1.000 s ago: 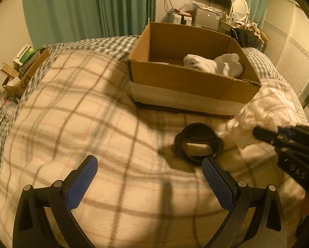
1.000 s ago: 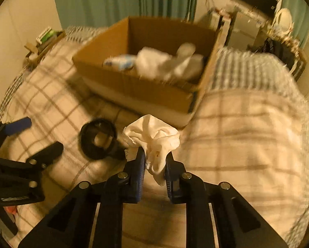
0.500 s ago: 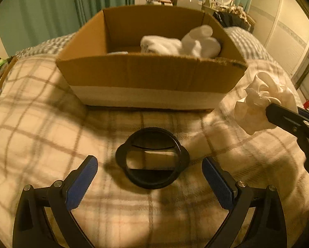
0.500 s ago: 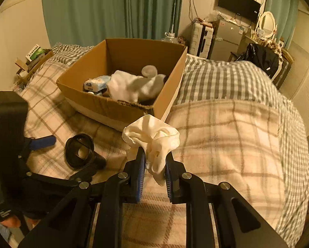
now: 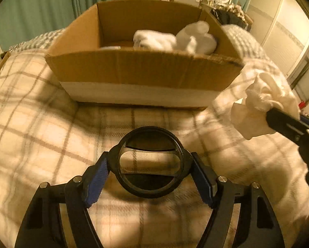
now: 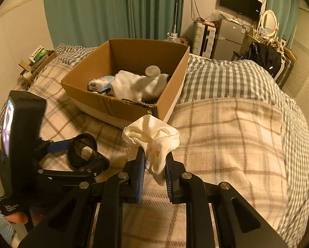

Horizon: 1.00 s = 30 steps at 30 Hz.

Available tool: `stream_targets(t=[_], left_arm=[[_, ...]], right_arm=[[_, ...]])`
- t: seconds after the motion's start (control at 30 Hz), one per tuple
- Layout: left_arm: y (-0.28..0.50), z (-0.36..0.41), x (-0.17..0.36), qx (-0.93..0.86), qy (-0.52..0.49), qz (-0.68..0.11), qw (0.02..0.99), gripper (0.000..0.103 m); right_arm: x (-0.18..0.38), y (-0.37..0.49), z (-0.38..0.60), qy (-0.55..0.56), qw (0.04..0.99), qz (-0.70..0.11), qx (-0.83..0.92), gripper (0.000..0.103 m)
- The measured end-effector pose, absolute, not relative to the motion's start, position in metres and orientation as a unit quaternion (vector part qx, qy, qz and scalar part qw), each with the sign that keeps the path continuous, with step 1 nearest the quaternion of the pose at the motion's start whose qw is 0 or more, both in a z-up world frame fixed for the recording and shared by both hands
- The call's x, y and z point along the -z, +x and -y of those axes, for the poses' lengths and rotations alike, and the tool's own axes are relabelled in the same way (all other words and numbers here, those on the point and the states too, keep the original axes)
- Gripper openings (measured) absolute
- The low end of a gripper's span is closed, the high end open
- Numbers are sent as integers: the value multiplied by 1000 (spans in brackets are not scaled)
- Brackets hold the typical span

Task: Organize objects
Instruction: 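Carry the black ring and scrunchie into the box and open both tools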

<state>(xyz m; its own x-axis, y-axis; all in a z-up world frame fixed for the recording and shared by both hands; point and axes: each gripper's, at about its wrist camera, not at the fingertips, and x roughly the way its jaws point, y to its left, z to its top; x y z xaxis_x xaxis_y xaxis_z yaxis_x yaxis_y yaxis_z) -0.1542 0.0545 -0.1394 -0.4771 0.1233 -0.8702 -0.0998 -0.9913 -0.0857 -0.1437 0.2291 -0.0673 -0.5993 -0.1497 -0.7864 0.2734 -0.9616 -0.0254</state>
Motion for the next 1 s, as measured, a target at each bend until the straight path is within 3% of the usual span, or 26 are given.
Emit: stream_targets(t=[0.63, 1.0], left_arm=[[-108, -1, -16, -928, -363, 35, 72, 77], [-126, 8, -92, -953, -295, 7, 72, 77]], right_arm=[[-52, -72, -207, 336, 99, -106, 931, 17], [-118, -93, -185, 285, 119, -113, 944, 17]])
